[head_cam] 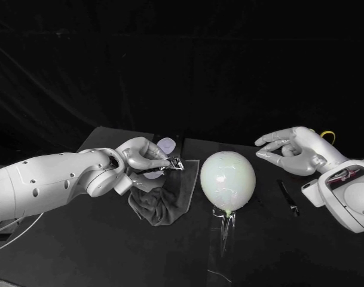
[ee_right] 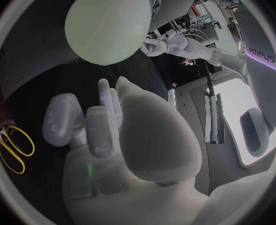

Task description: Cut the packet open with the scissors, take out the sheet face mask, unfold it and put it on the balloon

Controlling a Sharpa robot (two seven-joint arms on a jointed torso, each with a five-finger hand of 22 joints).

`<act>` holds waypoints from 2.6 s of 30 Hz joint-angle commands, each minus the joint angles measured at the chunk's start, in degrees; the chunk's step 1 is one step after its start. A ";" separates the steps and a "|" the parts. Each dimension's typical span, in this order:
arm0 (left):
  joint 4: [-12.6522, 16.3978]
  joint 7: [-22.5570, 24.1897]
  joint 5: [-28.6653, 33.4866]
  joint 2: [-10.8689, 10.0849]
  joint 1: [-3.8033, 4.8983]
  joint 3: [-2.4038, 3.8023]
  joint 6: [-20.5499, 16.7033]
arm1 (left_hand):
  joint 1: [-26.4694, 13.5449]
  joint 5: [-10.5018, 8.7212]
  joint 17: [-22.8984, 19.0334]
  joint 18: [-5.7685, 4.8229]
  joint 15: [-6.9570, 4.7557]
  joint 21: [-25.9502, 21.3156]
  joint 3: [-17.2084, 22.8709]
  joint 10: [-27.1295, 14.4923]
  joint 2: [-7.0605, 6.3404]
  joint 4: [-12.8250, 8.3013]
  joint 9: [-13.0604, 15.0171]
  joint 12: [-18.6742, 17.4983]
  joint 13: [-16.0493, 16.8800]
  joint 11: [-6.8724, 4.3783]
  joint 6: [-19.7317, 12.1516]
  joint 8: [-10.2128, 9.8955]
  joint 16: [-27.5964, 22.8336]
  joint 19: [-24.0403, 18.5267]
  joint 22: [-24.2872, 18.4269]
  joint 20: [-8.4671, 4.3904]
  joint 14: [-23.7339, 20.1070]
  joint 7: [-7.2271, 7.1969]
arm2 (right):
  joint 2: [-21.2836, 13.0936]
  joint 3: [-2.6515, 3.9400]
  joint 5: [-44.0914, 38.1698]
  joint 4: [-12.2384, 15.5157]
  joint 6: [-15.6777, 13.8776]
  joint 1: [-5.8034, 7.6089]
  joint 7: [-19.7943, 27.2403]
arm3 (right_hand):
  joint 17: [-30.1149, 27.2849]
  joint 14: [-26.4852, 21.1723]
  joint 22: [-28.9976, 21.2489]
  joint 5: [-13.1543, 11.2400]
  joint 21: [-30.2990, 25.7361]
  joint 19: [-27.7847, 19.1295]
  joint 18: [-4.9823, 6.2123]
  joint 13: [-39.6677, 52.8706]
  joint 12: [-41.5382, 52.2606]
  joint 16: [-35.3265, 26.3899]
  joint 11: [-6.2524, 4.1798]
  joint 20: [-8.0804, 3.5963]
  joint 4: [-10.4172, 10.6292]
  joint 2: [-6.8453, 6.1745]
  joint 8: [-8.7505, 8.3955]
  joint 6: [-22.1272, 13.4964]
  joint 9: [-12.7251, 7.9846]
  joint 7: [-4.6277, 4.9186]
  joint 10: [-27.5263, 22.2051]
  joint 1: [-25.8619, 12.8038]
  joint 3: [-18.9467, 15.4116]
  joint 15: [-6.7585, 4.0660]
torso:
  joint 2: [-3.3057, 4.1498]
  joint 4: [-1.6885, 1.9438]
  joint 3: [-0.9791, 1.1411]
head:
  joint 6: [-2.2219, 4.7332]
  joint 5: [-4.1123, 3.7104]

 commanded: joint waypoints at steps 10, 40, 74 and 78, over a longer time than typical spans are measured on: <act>-0.13 7.86 14.01 2.98 4.88 0.47 -0.10 | -0.43 -0.05 1.80 2.18 -1.70 5.20 1.05 2.95 -0.12 -0.29 1.60 0.16 0.15 -1.02 -0.91 1.86 3.65 10.19 2.30 -0.91 6.14 -0.23 | 4.12 0.28 7.28 -4.25 3.65 4.74 -0.87 | 2.20 2.00 9.64 1.71 2.78 0.41 -0.14 2.99 3.14 1.36 -2.06 -0.98 -0.11 0.06 0.35 1.88 0.12 -1.16 7.62 -1.49 1.29 -1.22 | -0.06 -0.15 0.06 | 5.13 -2.15; -4.82 10.22 20.45 10.47 5.79 0.61 0.50 | -2.46 -0.07 5.96 3.53 -4.23 12.17 0.40 10.20 0.10 -1.41 2.65 0.82 0.19 -3.33 -1.61 2.71 10.25 14.40 6.06 -3.00 10.81 -1.80 | 20.86 0.60 13.54 -16.25 10.72 7.73 -7.19 | 15.55 4.60 11.56 5.46 12.17 2.98 -1.68 72.54 70.15 7.25 -3.28 -2.15 -0.34 1.28 3.31 2.35 1.32 -2.55 12.68 -10.54 1.66 -2.22 | 0.03 -0.02 0.07 | 10.27 -7.28; -3.99 10.72 17.83 10.46 5.79 0.62 0.31 | -2.23 -0.08 6.32 3.57 -4.33 12.73 0.61 10.65 0.46 -1.78 2.81 0.72 0.24 -3.45 -1.57 2.84 10.66 14.15 6.42 -3.11 10.81 -1.87 | 23.71 0.60 11.91 -17.87 12.41 7.48 -8.73 | 18.15 5.05 12.08 2.42 14.44 3.65 -2.06 76.69 74.23 8.11 -3.72 -2.30 -1.75 1.84 4.72 3.48 1.91 -3.16 14.49 -9.76 2.72 -2.51 | 0.01 -0.03 0.09 | 9.69 -7.19; -3.91 10.72 17.83 10.44 5.79 0.62 0.30 | -2.23 -0.08 6.32 3.57 -4.33 12.73 0.61 10.65 0.46 -1.78 2.81 0.72 0.24 -3.45 -1.57 2.84 10.66 14.15 6.42 -3.11 10.81 -1.87 | 23.78 0.60 11.77 -17.93 12.61 7.43 -8.83 | 18.24 5.06 12.08 2.33 14.44 3.64 -2.06 76.75 74.28 8.14 -3.74 -2.31 -1.85 1.81 4.77 3.52 1.94 -3.18 14.51 -9.67 2.75 -2.52 | 0.01 -0.01 0.09 | 9.66 -7.20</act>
